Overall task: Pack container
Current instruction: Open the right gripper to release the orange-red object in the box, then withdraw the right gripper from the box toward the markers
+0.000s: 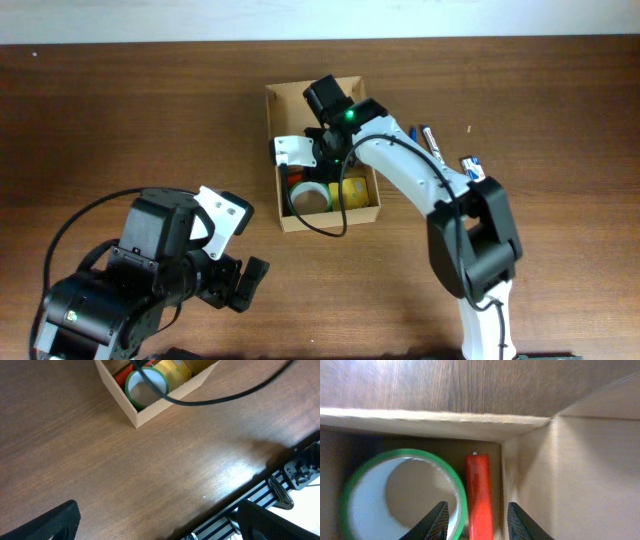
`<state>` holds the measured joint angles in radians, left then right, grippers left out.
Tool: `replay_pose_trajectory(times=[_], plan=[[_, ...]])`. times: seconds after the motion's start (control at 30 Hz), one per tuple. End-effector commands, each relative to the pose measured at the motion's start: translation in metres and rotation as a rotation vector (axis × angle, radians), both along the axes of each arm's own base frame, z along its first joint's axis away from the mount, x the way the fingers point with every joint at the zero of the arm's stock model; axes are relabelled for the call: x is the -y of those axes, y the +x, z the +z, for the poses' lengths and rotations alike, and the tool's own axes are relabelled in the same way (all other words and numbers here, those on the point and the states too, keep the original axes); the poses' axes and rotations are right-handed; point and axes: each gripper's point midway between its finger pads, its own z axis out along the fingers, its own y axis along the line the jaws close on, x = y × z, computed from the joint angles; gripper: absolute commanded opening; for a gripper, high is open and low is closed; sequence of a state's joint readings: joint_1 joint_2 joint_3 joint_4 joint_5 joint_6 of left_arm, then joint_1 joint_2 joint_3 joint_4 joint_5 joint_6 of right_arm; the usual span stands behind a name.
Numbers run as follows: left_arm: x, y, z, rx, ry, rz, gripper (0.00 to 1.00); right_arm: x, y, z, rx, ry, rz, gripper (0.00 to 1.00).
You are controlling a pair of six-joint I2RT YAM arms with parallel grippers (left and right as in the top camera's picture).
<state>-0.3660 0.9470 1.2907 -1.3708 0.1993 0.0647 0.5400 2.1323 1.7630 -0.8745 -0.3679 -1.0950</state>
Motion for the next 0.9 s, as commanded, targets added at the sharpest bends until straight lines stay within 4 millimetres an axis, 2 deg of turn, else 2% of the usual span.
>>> replay_pose_trajectory(times=[0.0,0.23,0.4,0.53,0.7,0.87], plan=[[0.002,-0.001,0.003,0.012,-0.007,-0.022,1.0,0.004,-0.005,0.061,0.064,0.069,-0.037,0.39],[0.002,-0.001,0.003,0.012,-0.007,-0.022,0.99,0.017,-0.027,0.118,0.122,0.105,-0.036,0.39],[0.002,-0.001,0.003,0.012,-0.007,-0.021,1.0,0.028,-0.036,0.149,0.163,0.115,-0.079,0.39],[0.002,-0.001,0.003,0.012,-0.007,-0.021,1.0,0.046,-0.028,0.162,0.171,0.096,-0.26,0.39],[0.001,-0.001,0.003,0.012,-0.007,-0.021,0.99,0.076,-0.011,0.168,0.106,0.127,-0.515,0.38],[0.002,-0.001,0.003,0.012,-0.007,-0.021,1.0,0.124,0.014,0.168,0.003,0.185,-0.835,0.38]])
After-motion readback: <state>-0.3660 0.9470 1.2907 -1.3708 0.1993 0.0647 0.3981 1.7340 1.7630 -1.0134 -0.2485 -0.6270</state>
